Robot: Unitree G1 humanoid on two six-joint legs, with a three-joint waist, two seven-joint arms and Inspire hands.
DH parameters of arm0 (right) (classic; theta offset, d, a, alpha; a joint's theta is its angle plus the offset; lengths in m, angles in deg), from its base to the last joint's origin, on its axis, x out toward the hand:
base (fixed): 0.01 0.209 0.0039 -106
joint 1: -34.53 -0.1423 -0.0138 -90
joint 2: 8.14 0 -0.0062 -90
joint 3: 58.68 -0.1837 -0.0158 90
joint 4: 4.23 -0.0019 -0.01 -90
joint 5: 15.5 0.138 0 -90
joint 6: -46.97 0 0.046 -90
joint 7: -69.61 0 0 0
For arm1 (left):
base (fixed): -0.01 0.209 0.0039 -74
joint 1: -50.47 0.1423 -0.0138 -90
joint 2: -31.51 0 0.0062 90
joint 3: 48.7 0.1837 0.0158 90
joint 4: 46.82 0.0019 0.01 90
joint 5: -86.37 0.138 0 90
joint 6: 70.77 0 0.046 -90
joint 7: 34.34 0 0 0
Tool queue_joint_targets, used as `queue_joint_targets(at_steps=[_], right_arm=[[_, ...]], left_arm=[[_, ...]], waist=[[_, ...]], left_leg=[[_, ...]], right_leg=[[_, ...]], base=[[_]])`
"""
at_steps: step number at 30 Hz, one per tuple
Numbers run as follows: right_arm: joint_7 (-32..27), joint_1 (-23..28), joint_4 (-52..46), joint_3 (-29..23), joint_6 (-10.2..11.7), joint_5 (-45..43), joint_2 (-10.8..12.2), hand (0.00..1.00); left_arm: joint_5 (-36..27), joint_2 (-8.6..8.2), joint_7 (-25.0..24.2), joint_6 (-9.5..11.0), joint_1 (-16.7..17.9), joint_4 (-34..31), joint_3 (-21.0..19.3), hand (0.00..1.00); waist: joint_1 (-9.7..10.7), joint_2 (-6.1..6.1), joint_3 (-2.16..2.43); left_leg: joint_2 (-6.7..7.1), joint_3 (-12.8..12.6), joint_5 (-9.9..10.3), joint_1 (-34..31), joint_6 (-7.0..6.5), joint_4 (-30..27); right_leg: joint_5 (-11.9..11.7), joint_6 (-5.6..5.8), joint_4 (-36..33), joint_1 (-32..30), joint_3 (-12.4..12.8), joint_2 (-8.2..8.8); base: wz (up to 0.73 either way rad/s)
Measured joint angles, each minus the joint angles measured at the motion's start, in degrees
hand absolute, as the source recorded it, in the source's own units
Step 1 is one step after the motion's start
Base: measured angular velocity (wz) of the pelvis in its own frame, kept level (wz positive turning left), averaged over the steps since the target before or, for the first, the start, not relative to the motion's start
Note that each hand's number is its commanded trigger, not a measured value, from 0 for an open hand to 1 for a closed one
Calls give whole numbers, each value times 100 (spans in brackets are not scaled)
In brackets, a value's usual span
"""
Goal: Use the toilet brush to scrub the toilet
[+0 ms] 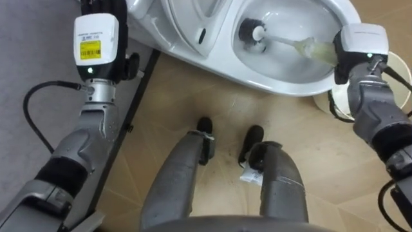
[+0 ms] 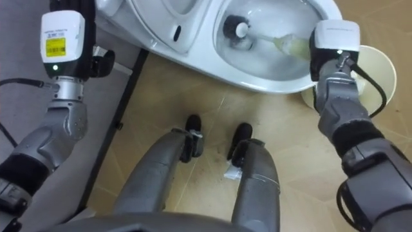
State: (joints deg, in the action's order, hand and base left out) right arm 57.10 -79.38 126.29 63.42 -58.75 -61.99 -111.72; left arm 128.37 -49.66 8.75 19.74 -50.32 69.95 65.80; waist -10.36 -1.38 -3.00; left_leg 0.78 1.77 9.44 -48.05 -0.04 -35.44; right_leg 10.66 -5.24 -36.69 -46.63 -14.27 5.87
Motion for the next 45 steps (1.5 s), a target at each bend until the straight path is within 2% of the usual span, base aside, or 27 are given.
queue_joint_targets(at_steps=[4,10,16,18,21,24,25,27,29,32,35,39,45], right_arm=[[379,209,-449,31,-136,-270,-79,100],[809,566,-1241,31,-302,-592,-276,100],[891,625,-1235,30,-319,-648,-325,100],[866,478,-937,42,-311,-538,-275,100],[659,177,-134,54,-195,34,-200,100],[295,-139,718,44,54,1005,-59,100],[137,-222,932,19,149,1344,20,100],[-47,-365,1243,-126,315,1693,148,100],[-335,-491,1413,-559,516,2075,174,100],[-780,-709,1494,-975,644,2170,93,100],[-1190,-790,1493,-1111,707,2009,54,100],[-1310,-799,1270,-1073,690,1436,105,100],[-1039,-518,692,-513,304,1047,311,100]], left_arm=[[-276,1,-47,117,129,17,49,0],[-416,57,-91,151,136,10,55,0],[-435,63,21,173,228,12,52,0],[-436,100,47,203,189,8,67,0],[-500,105,109,201,99,22,178,0],[-538,101,241,193,-29,91,328,0],[-526,94,278,193,-46,146,326,0],[-485,94,344,193,-49,166,293,0],[-499,83,473,187,-21,133,257,0],[-401,-3,645,120,51,87,119,0],[-237,-190,640,37,108,91,-69,0],[-248,-208,631,-69,62,82,-86,0],[-246,-213,345,-229,38,77,-29,0]], waist=[[-26,-33,24],[-59,-38,29],[-55,-78,54],[-56,-89,54],[-80,-105,52],[-87,-108,31],[-88,-85,14],[-83,-1,-49],[52,75,-99],[158,113,-121],[275,118,-122],[293,140,-106],[242,100,-81]], left_leg=[[-41,30,10,102,47,48],[-111,30,23,150,107,82],[-125,113,58,99,155,50],[-130,143,60,74,158,39],[-95,167,59,79,157,32],[-83,149,51,61,142,33],[-81,123,49,60,140,50],[-70,55,49,58,139,57],[50,58,29,-38,129,55],[118,13,-15,-158,111,22],[177,1,-14,-186,101,-108],[166,-20,-14,-247,89,-172],[73,-7,2,-57,74,-130]], right_leg=[[-1,-22,74,110,-2,-62],[23,-82,111,155,-32,-117],[40,-111,132,156,-71,-157],[38,-112,149,153,-93,-168],[56,-107,100,154,-121,-132],[90,-105,46,130,-147,-85],[96,-106,26,108,-125,-78],[132,-120,-80,26,-62,-42],[244,-117,-320,-166,-39,104],[290,-118,-486,-354,20,197],[355,-95,-631,-391,33,271],[349,-88,-625,-428,29,262],[215,-87,-424,-167,2,132]], base=[[-2],[-1],[1],[6],[9],[5],[-5],[-4],[20],[9],[8],[-4],[-9]])
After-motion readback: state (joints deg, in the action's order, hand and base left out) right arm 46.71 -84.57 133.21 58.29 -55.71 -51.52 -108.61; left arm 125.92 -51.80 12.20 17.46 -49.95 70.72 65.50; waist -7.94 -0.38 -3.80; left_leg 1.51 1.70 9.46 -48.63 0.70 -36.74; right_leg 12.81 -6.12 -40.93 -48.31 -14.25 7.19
